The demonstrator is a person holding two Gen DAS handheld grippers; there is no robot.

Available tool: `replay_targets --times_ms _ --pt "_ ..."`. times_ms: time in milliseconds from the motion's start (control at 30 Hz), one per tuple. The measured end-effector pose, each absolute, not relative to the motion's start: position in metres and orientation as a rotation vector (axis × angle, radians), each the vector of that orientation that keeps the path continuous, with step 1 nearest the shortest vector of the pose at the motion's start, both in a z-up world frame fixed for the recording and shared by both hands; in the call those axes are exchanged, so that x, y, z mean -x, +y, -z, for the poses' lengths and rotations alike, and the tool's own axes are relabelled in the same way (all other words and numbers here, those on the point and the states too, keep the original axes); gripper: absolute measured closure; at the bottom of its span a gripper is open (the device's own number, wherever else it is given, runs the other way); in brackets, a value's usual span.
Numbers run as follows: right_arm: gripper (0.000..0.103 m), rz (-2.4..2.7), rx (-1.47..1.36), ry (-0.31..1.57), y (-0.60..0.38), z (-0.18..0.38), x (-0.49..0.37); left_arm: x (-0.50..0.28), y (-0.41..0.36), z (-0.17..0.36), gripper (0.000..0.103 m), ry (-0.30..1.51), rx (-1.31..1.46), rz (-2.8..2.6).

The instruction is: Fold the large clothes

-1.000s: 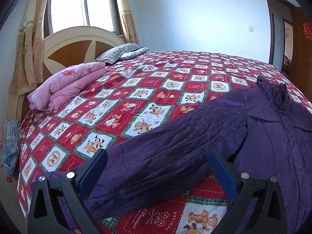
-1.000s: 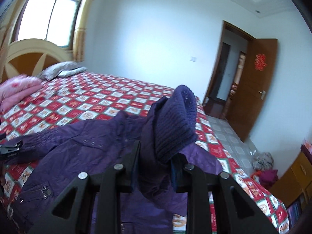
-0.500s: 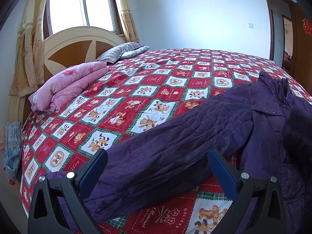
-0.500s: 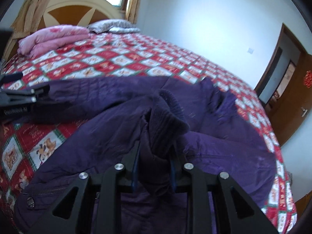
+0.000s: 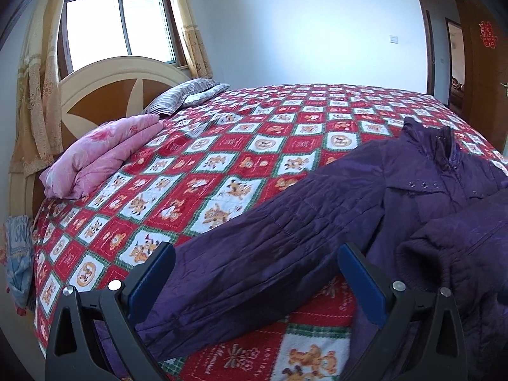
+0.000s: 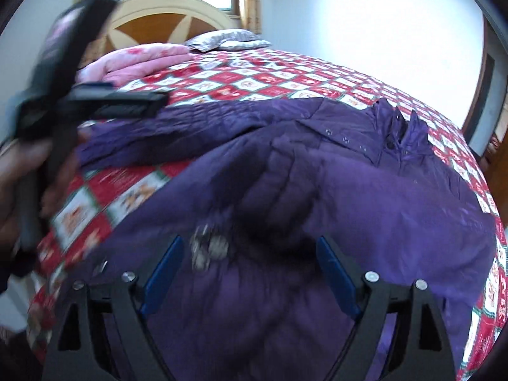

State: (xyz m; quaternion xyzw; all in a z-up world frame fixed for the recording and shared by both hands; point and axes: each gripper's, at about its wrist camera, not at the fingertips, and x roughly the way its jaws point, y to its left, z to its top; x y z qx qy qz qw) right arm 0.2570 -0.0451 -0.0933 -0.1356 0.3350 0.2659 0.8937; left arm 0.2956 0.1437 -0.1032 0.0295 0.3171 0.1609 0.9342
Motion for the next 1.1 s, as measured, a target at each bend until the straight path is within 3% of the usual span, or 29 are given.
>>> replay_targets --times_ms 133,233,467,600,867,1100 --pt "0.018 -0.435 0.296 0.691 -0.084 0.089 -0.253 -0.301 0.108 0.096 0.001 0.635 -0.082 -0.254" --pt "0.034 -0.281 0.233 0.706 -0.128 0.083 -0.275 -0.308 0.072 0.099 0.001 0.623 -0.156 -0.211" --pt "0.034 0.075 -0.015 0.665 -0.242 0.076 -0.336 -0.353 0.061 0.149 0.001 0.745 -0.254 -0.399" --pt "0.034 0.050 -0.074 0.780 -0.263 0.106 -0.368 -0.356 0.075 0.161 0.001 0.804 -0.184 -0.364" --pt "0.029 0.034 -0.194 0.817 -0.285 0.132 -0.363 -0.337 0.059 0.121 0.001 0.724 -0.106 -0.297" --pt "0.040 0.079 -0.206 0.648 -0.304 0.088 -0.338 -0.339 0.023 0.089 0.001 0.638 -0.100 -0.186"
